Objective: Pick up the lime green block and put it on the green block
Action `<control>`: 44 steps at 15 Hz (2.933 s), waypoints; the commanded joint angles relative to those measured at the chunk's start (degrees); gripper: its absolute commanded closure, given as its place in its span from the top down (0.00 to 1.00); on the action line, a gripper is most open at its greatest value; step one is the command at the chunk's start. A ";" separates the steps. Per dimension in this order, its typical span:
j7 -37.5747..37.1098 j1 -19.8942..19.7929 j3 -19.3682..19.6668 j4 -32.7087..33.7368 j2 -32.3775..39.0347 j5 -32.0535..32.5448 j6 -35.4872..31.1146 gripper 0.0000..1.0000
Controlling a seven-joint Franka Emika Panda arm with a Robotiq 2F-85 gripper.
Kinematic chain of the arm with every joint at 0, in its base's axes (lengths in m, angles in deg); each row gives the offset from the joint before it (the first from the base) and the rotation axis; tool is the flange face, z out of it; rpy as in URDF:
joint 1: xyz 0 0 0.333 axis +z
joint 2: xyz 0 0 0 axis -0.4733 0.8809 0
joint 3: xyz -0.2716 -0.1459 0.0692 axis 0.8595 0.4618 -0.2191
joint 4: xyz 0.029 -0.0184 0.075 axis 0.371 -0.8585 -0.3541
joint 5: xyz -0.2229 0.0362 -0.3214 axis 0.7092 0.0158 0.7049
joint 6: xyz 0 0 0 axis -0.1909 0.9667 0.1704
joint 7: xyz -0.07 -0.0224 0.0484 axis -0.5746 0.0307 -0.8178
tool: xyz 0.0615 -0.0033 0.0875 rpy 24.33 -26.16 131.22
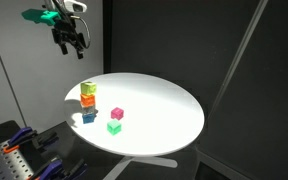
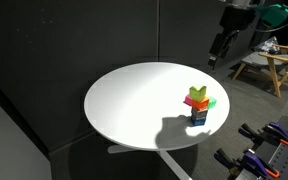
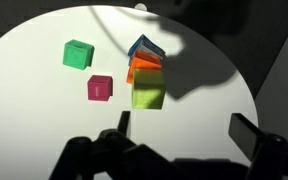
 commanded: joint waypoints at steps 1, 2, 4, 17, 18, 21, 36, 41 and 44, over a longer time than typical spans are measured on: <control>-1.21 -0.76 1.76 4.48 3.83 -2.60 -0.91 1.00; -1.67 -1.10 2.18 5.23 4.55 -3.03 -1.15 1.00; -2.90 -2.07 3.00 6.76 6.02 -3.73 -1.80 1.00; -9.73 -4.98 4.22 11.87 15.08 -5.21 1.43 1.00; -10.15 -4.96 4.20 12.14 15.84 -5.18 1.74 1.00; -10.64 -4.81 4.08 12.82 17.91 -4.89 2.12 1.00; -7.77 -4.10 2.51 7.55 19.05 0.67 -0.39 1.00; -8.56 -4.05 2.60 8.30 20.67 0.89 0.05 1.00; -8.56 -4.05 2.60 8.30 20.74 0.89 0.05 1.00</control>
